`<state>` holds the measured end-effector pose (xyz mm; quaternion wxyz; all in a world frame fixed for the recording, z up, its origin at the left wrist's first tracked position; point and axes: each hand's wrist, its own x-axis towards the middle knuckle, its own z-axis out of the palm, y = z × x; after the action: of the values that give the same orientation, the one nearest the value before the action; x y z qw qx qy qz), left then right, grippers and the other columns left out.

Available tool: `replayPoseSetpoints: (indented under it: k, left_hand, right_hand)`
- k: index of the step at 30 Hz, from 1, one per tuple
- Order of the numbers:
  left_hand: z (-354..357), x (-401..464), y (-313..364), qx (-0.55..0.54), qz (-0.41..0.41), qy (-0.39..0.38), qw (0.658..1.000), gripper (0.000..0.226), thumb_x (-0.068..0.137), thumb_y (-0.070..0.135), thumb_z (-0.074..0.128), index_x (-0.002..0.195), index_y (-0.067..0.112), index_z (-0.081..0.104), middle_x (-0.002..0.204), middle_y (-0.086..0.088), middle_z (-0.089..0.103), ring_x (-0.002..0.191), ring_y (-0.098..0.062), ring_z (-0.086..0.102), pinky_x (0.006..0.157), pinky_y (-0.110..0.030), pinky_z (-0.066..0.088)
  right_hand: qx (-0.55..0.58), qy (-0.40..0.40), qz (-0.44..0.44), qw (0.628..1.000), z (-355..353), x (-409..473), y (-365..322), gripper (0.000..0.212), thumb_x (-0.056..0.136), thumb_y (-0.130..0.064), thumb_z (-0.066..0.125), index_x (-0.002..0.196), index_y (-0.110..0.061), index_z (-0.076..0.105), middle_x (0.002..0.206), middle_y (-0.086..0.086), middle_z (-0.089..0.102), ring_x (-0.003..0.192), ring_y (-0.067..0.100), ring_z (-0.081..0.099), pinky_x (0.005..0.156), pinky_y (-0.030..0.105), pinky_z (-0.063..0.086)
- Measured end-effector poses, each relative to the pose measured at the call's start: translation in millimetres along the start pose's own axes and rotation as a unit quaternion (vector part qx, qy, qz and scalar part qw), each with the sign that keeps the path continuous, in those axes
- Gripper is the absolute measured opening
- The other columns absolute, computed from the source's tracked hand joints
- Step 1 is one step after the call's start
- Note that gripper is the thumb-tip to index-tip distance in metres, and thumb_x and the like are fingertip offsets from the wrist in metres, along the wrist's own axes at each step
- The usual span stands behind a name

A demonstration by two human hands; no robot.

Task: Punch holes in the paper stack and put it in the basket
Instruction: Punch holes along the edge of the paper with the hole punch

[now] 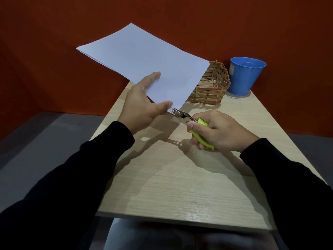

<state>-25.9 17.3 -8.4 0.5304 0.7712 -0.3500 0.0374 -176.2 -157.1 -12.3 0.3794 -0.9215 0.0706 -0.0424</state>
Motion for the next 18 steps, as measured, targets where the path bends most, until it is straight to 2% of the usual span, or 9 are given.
replayPoseSetpoints:
  k: [5, 7, 9, 11, 13, 15, 18]
  left_hand:
    - [1.2, 1.0, -2.1, 0.014, 0.002, 0.003, 1.0, 0.083, 0.081, 0.027, 0.086, 0.153, 0.018, 0.045, 0.156, 0.003, 0.048, 0.134, 0.006, 0.035, 0.113, -0.023, 0.033]
    - [2.1, 1.4, -3.0, 0.02, 0.0, 0.006, 1.0, 0.082, 0.081, 0.028, 0.085, 0.153, 0.018, 0.045, 0.157, 0.003, 0.048, 0.14, 0.0, 0.037, 0.114, -0.025, 0.033]
    - [2.4, 1.6, -3.3, 0.026, -0.002, 0.011, 1.0, 0.082, 0.081, 0.03, 0.085, 0.152, 0.019, 0.046, 0.157, 0.002, 0.047, 0.143, -0.006, 0.037, 0.117, -0.032, 0.036]
    - [2.8, 1.8, -3.8, 0.02, -0.001, 0.011, 1.0, 0.082, 0.081, 0.03, 0.085, 0.152, 0.019, 0.046, 0.157, 0.002, 0.048, 0.14, -0.003, 0.037, 0.119, -0.039, 0.038]
    - [3.6, 2.0, -5.7, 0.017, -0.003, 0.006, 1.0, 0.083, 0.08, 0.029, 0.086, 0.152, 0.019, 0.046, 0.156, 0.002, 0.048, 0.135, 0.003, 0.035, 0.119, -0.036, 0.037]
    - [4.6, 2.2, -7.8, 0.014, -0.006, 0.005, 1.0, 0.084, 0.08, 0.03, 0.086, 0.152, 0.02, 0.046, 0.156, 0.004, 0.048, 0.134, 0.004, 0.035, 0.117, -0.035, 0.038]
    - [5.5, 2.1, -9.9, 0.009, -0.01, 0.005, 1.0, 0.085, 0.079, 0.033, 0.086, 0.152, 0.021, 0.046, 0.156, 0.004, 0.048, 0.135, 0.003, 0.035, 0.115, -0.044, 0.045]
  right_hand:
    - [-0.021, 0.004, -0.01, 1.0, 1.2, -0.5, -0.2, 0.039, 0.107, -0.037, 0.053, 0.088, -0.004, 0.063, 0.069, 0.007, 0.075, 0.052, 0.021, 0.07, 0.053, 0.041, 0.06]
    - [-0.05, 0.018, -0.024, 0.998, 2.2, 0.8, 0.4, 0.04, 0.107, -0.038, 0.053, 0.086, -0.005, 0.062, 0.063, 0.002, 0.073, 0.047, 0.009, 0.065, 0.052, 0.034, 0.055]
    - [-0.083, 0.035, -0.034, 0.995, 3.0, 2.4, 0.5, 0.041, 0.106, -0.039, 0.053, 0.084, -0.006, 0.063, 0.058, -0.004, 0.07, 0.045, 0.005, 0.061, 0.053, 0.027, 0.049]
    - [-0.074, 0.028, -0.03, 0.996, 2.6, 3.1, 2.0, 0.042, 0.107, -0.039, 0.053, 0.085, -0.005, 0.063, 0.058, -0.003, 0.071, 0.045, 0.015, 0.063, 0.05, 0.025, 0.048]
    - [-0.066, 0.017, -0.024, 0.997, 2.2, 2.3, 3.2, 0.042, 0.107, -0.038, 0.053, 0.086, -0.003, 0.061, 0.059, 0.0, 0.072, 0.044, 0.023, 0.063, 0.048, 0.024, 0.048]
    - [-0.065, 0.013, -0.024, 0.998, 2.0, 1.8, 3.9, 0.042, 0.107, -0.037, 0.053, 0.086, -0.001, 0.061, 0.063, 0.004, 0.073, 0.042, 0.017, 0.061, 0.047, 0.024, 0.048]
    - [-0.075, 0.014, -0.027, 0.997, 1.9, 2.6, 5.1, 0.041, 0.107, -0.037, 0.053, 0.085, -0.003, 0.06, 0.065, 0.007, 0.073, 0.043, 0.018, 0.063, 0.048, 0.026, 0.049]
